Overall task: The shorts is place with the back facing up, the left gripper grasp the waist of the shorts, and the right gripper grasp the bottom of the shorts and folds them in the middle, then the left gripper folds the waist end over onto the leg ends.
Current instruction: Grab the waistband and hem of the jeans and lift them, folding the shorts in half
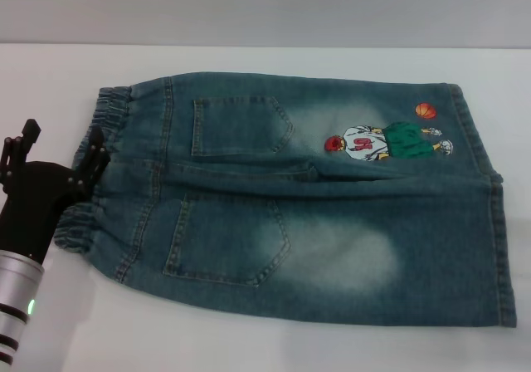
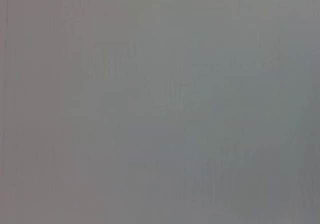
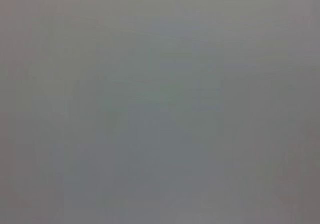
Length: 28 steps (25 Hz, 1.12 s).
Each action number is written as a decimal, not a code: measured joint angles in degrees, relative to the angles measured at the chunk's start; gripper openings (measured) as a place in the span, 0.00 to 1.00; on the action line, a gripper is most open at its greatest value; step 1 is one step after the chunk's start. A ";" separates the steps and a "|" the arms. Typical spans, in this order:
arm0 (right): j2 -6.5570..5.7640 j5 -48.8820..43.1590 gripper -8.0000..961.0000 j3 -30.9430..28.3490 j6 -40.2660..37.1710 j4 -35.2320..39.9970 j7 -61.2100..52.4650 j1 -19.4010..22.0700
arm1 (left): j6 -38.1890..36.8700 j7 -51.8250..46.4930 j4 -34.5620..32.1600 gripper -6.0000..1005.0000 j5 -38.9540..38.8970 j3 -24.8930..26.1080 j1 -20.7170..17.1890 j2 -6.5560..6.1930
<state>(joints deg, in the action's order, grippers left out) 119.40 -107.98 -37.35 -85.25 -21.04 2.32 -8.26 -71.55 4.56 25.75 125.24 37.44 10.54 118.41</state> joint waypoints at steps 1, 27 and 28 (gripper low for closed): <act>-0.01 0.00 0.70 0.34 -0.11 0.03 0.00 0.03 | 0.00 0.00 0.00 0.86 0.00 0.00 0.00 0.00; -9.81 0.19 0.70 -1.50 22.04 -29.77 16.78 3.43 | 21.30 0.91 18.49 0.86 0.90 4.10 -1.10 -6.34; -10.67 0.19 0.70 -3.66 25.83 -33.90 19.16 4.39 | 23.07 0.97 20.50 0.86 1.38 5.04 -1.58 -6.86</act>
<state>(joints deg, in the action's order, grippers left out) 108.73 -107.79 -41.01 -59.42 -54.93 21.48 -3.87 -48.47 5.54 46.25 126.62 42.48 8.97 111.56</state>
